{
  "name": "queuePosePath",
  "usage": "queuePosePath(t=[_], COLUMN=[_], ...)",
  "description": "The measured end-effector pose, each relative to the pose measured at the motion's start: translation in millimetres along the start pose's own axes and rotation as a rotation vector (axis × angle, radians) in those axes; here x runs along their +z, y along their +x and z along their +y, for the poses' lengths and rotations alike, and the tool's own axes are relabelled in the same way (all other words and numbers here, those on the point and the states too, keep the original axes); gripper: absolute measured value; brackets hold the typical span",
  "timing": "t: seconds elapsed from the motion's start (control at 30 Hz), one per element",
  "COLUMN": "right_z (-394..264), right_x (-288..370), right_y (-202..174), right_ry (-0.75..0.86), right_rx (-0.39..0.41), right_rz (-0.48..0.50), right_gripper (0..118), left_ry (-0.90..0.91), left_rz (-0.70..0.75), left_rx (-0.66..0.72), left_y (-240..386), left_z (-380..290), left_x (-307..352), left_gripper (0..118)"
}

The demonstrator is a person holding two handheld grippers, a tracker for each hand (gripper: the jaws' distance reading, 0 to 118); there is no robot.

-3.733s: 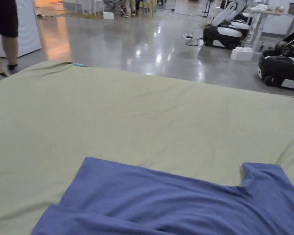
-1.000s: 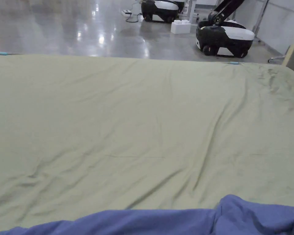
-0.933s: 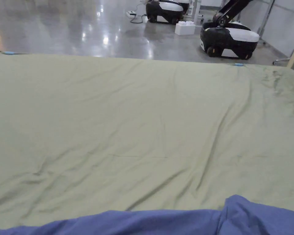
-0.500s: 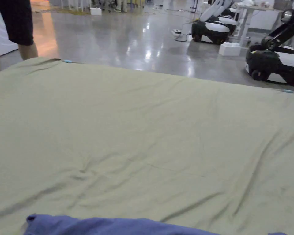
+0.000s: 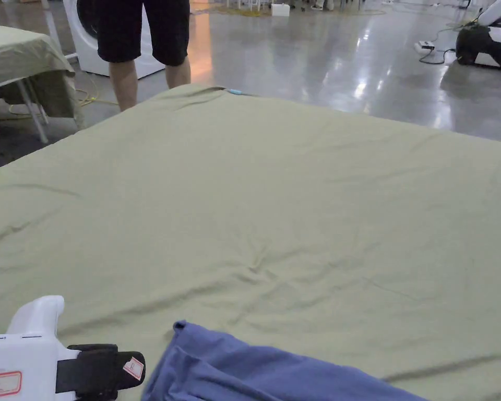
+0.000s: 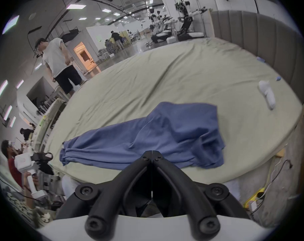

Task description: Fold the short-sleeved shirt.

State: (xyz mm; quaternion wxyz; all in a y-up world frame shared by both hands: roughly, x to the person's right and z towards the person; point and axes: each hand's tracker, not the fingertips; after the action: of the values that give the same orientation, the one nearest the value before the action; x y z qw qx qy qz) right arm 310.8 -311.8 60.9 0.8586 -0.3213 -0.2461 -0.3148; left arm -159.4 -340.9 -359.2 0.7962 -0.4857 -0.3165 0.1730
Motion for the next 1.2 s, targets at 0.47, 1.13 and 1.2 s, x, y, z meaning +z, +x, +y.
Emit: queuePosePath(t=[0.47,1.13,1.2], right_z=[16.9,39.0,38.0], right_x=[-1.1,0.0,-1.6], right_y=[-40.4,-79.3,-79.9], right_ry=[-0.032,-0.034,-0.041], right_rx=[0.058,0.161,0.165], right_rz=[0.016,0.065,0.066], right_gripper=[2,2,2], left_ry=[-0.288,-0.200,-0.149], left_rz=[-0.579,-0.230,-0.183], left_rx=[0.294,0.298,0.314], left_y=[-73.3,-65.4,-72.7], left_z=[32.8,46.3,58.4], left_x=[-112.7,-58.5,-37.7], left_gripper=[113,7,7])
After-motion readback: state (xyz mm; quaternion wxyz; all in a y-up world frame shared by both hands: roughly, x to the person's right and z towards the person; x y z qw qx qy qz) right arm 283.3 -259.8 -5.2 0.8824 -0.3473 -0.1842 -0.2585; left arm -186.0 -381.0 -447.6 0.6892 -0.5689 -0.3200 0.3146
